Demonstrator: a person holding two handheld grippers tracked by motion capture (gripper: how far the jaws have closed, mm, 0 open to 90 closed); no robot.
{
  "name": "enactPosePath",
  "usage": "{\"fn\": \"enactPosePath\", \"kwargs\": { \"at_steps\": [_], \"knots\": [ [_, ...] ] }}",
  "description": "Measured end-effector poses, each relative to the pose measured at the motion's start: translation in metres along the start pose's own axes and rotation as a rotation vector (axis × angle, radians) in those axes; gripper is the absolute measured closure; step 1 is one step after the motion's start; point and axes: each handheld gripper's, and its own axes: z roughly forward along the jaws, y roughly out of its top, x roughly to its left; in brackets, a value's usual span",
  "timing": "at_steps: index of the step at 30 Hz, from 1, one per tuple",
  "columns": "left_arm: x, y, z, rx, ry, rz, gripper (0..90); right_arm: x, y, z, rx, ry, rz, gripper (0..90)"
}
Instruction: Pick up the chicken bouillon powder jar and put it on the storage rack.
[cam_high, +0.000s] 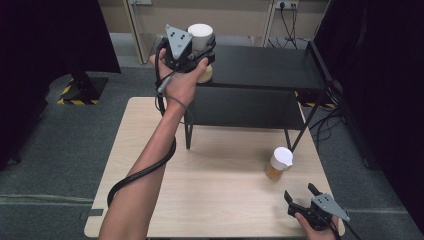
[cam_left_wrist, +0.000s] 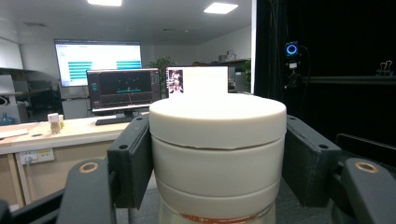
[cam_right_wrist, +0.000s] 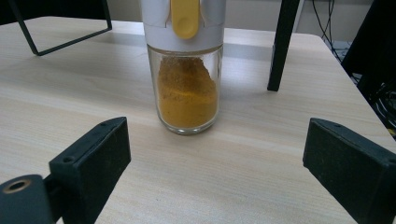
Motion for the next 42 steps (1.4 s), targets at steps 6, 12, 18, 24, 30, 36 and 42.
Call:
{"fn": "enactPosePath", "kwargs": {
  "at_steps": [6,12,18,24,30,36,42],
  "knots": [
    [0.002,0.007,-0.001,0.014,-0.008,-0.041,17.3,0.0,0.0,0.0,0.001,0.0,0.001,7.6],
    [-0.004,0.012,-0.009,0.016,0.009,-0.015,12.7,0.001,0.0,0.0,0.001,-0.002,-0.001,7.6],
    [-0.003,0.009,-0.022,0.003,0.0,-0.004,13.0,0.001,0.0,0.0,0.002,-0.004,0.001,7.6],
    [-0.003,0.001,-0.036,-0.008,-0.009,0.004,13.0,0.001,0.0,0.0,0.001,-0.006,-0.002,7.6],
    [-0.004,-0.012,-0.051,-0.021,-0.028,0.022,12.9,0.002,0.0,0.0,0.001,-0.006,-0.007,7.6],
    [-0.005,-0.027,-0.062,-0.018,-0.048,0.009,12.8,0.002,0.001,0.0,0.004,-0.006,-0.005,7.6],
    [-0.006,-0.043,-0.073,-0.019,-0.064,0.002,12.8,0.002,0.001,0.0,0.005,-0.007,-0.008,7.6]
  ]
}}
